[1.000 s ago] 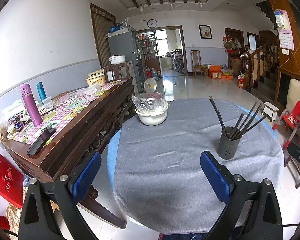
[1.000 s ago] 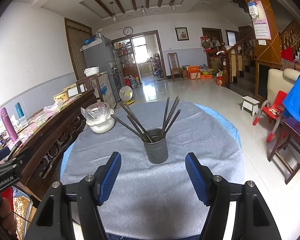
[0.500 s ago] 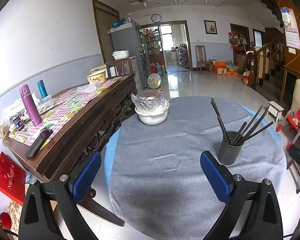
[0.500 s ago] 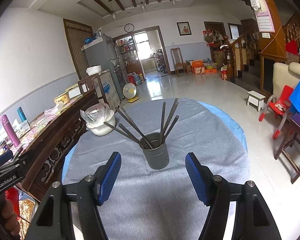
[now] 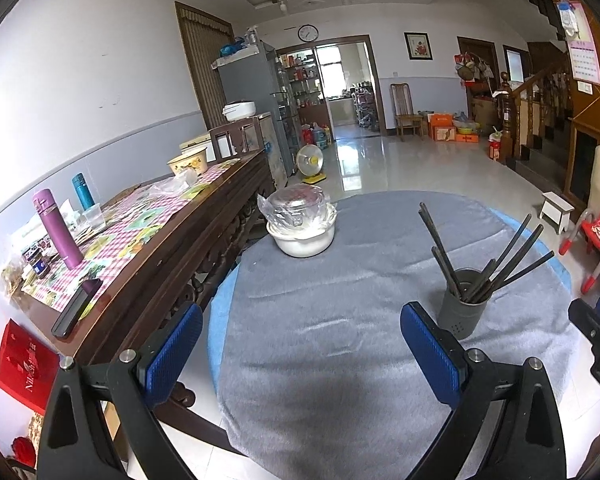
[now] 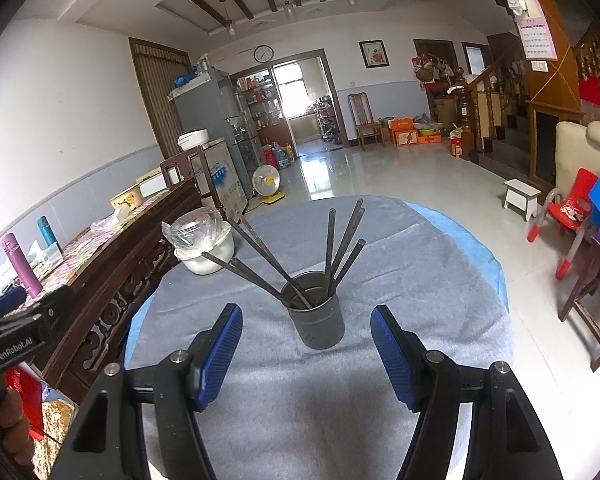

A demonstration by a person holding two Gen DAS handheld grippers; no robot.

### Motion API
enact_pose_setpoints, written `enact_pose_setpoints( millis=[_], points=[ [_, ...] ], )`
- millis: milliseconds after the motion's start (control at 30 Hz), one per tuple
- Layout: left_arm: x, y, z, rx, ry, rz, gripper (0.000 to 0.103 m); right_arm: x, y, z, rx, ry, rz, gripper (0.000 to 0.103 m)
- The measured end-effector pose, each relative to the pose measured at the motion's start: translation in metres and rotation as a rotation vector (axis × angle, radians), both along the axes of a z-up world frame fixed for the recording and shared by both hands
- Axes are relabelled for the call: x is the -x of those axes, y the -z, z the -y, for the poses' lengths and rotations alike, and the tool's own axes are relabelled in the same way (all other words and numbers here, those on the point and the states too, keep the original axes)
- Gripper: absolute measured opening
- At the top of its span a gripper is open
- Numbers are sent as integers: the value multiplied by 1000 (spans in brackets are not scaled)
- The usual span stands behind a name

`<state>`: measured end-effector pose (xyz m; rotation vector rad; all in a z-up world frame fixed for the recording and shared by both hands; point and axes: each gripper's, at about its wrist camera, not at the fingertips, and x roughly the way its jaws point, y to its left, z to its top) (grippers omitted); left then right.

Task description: Organize utensils

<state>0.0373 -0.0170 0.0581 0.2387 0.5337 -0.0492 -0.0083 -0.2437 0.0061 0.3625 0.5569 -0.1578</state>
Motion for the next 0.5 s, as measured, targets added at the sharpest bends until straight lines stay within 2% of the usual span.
enact_pose_setpoints(
  millis=[300,500],
  points=[
    [-22,7,10,9,38,-28,99,-19,16,10,-7,29,-61,70],
    [-56,35,9,52,35,-119,99,-39,44,28,-21,81,-123,70]
  ],
)
